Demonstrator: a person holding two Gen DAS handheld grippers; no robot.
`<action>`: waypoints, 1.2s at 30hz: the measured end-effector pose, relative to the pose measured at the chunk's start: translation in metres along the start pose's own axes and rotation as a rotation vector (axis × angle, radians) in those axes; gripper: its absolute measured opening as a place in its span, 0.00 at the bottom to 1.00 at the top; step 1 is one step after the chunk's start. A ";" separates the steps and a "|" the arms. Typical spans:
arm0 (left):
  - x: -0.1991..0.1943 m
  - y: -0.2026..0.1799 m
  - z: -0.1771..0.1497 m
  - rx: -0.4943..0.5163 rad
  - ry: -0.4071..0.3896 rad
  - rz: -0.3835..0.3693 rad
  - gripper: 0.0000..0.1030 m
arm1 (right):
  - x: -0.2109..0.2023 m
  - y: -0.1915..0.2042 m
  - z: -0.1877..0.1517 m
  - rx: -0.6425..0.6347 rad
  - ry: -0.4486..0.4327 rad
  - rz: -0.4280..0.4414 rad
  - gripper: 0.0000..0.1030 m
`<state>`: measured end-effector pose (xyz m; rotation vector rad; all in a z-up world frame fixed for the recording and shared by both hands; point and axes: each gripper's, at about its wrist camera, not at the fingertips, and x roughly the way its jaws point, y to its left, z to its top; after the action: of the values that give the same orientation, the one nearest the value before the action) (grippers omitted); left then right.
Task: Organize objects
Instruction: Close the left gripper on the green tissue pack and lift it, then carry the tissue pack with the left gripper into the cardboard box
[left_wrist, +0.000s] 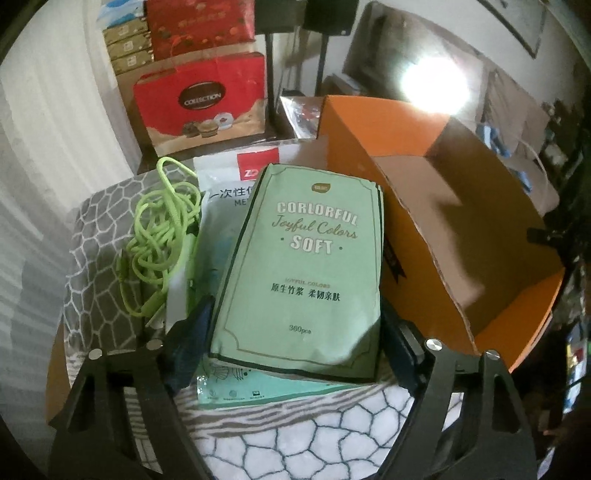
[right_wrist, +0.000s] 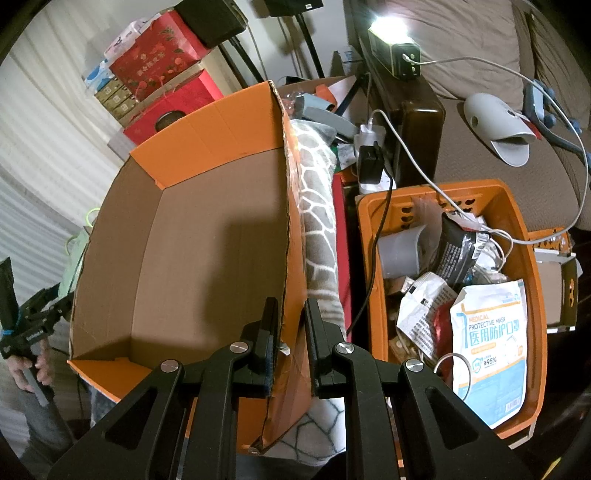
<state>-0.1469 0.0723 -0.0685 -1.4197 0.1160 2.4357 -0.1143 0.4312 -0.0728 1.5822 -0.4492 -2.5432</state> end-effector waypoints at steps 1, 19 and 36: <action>-0.001 0.001 0.000 -0.007 -0.004 0.003 0.77 | 0.000 0.000 0.000 0.000 0.000 0.000 0.13; -0.084 -0.015 0.025 -0.051 -0.202 -0.105 0.75 | 0.000 0.001 0.001 0.003 0.000 0.003 0.13; -0.055 -0.113 0.029 0.103 -0.165 -0.163 0.75 | 0.000 0.000 0.001 0.004 0.001 0.003 0.13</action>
<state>-0.1106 0.1725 0.0034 -1.1336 0.0830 2.3644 -0.1148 0.4314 -0.0727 1.5827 -0.4566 -2.5417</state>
